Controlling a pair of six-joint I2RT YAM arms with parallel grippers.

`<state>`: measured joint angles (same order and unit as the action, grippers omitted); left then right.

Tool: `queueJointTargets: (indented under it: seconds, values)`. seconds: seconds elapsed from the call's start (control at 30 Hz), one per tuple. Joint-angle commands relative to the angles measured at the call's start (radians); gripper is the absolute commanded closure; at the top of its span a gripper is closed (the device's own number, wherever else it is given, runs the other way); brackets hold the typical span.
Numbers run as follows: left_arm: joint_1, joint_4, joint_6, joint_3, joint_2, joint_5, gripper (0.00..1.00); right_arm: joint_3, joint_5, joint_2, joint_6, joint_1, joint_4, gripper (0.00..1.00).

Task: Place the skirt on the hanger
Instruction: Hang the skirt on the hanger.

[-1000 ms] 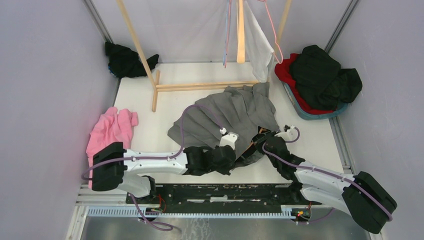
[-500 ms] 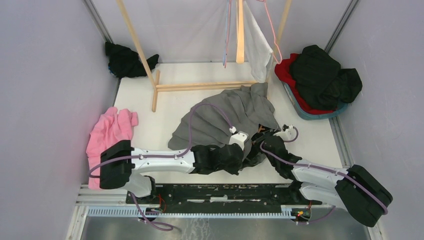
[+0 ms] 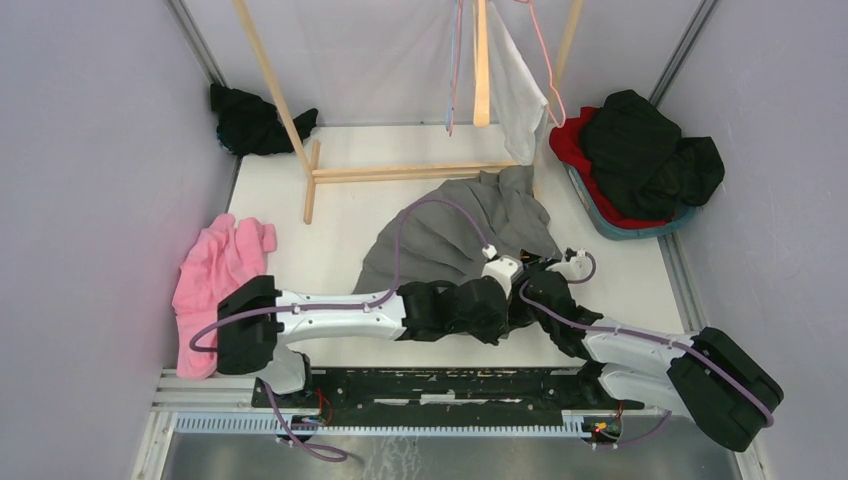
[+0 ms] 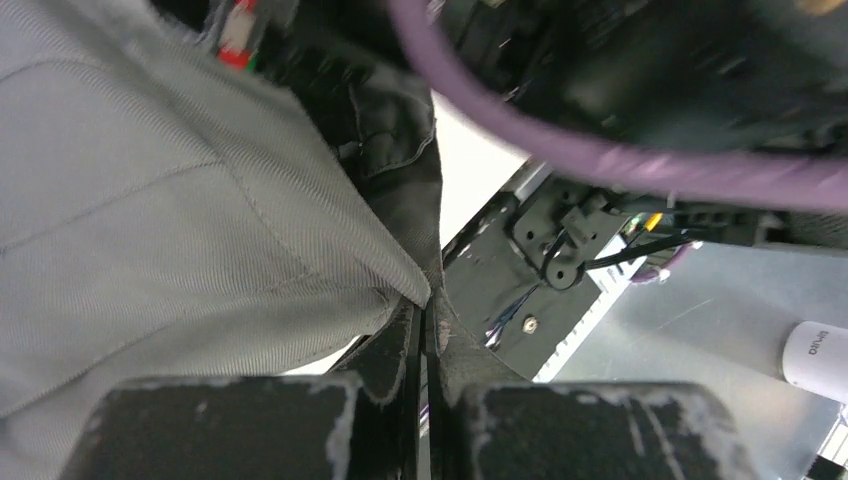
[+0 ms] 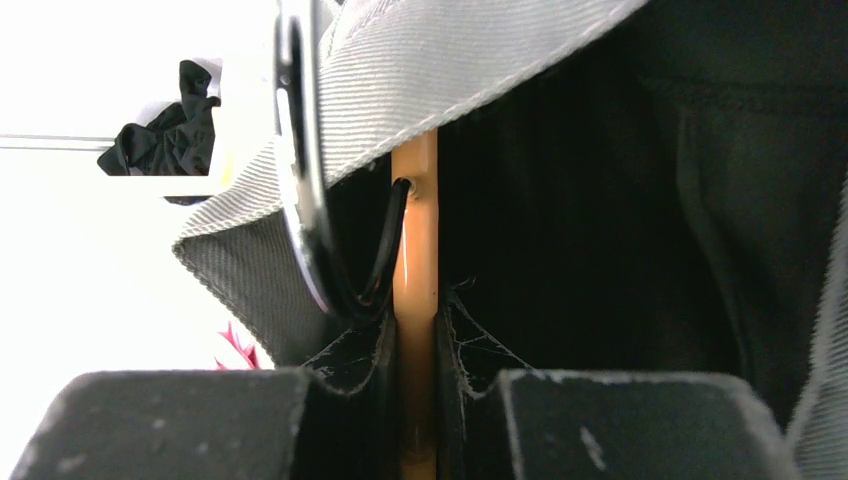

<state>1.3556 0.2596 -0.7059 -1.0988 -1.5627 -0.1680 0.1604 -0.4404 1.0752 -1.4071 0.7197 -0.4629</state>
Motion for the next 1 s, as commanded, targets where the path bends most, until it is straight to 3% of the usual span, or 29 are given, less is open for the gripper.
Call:
queueJointTargets:
  seconds: [0.0,0.27,0.97]
  values:
    - [0.022,-0.095,0.061,-0.139,-0.054,0.105,0.97,0.018,0.014,0.024,0.027,-0.002,-0.128,0.99]
    - [0.021,-0.091,0.095,-0.217,-0.114,0.114,0.97,0.01,0.068,0.104,0.028,-0.002,-0.21,0.99]
    - [-0.117,-0.056,0.158,-0.322,-0.204,0.139,0.96,-0.008,0.109,0.034,0.059,-0.002,-0.17,0.99]
